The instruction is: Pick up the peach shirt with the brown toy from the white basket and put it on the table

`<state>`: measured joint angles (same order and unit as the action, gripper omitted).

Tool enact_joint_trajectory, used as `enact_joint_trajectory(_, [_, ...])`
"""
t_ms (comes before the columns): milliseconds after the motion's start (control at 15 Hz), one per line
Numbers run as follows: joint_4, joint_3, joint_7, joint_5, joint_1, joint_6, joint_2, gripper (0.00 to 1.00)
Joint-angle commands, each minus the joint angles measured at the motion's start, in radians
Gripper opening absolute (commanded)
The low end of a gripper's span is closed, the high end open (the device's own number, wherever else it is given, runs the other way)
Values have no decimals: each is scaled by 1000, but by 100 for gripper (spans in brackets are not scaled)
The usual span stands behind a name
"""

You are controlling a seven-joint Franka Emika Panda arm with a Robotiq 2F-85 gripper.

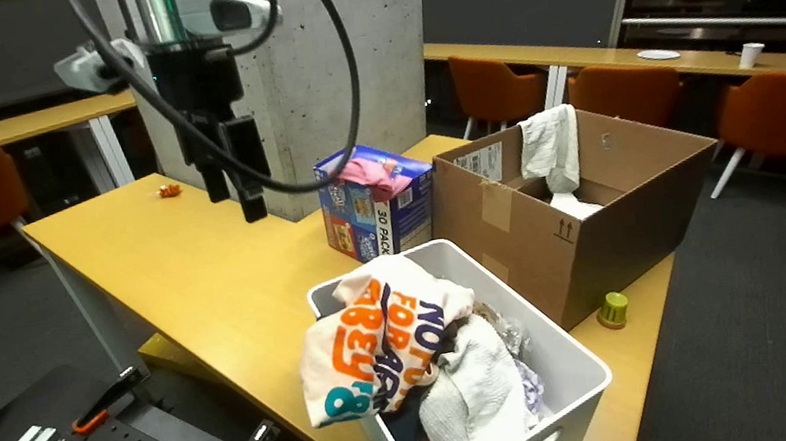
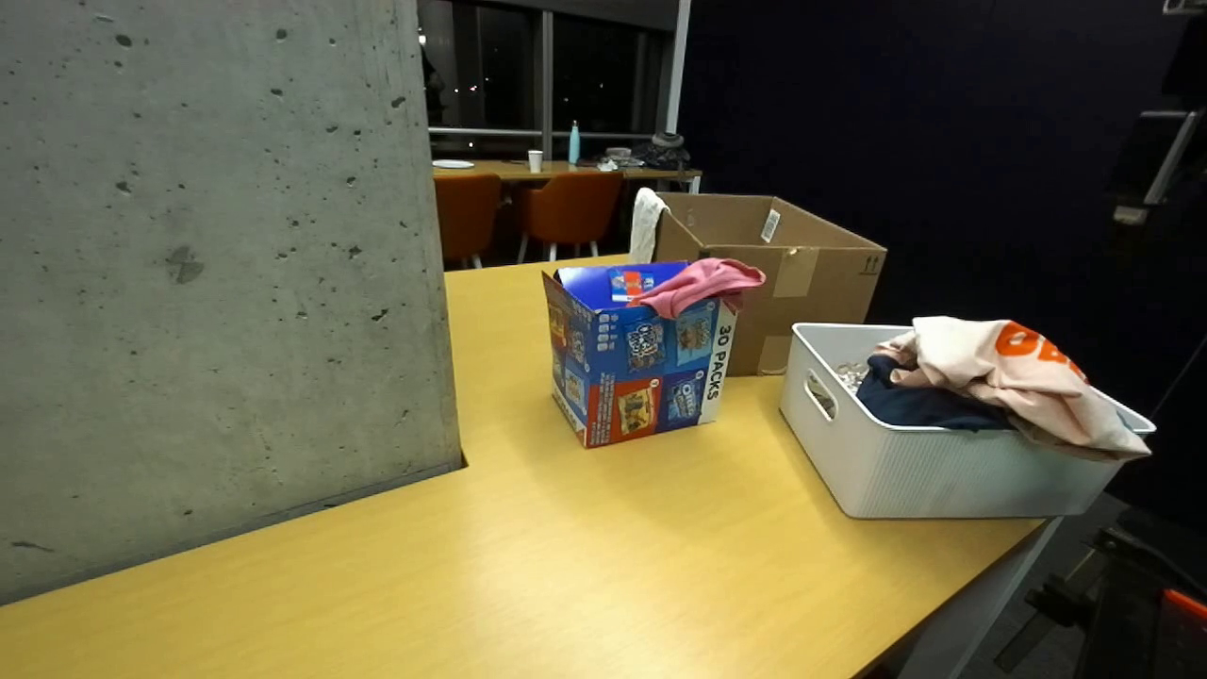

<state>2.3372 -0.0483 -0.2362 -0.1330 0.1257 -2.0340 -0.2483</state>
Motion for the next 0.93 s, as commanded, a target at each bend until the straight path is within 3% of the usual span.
enact_joint_trajectory(0, [-3, -67, 19, -19, 54, -93, 61, 100])
enact_joint_trajectory(867, [3, -193, 21, -57, 89, -522, 470, 100])
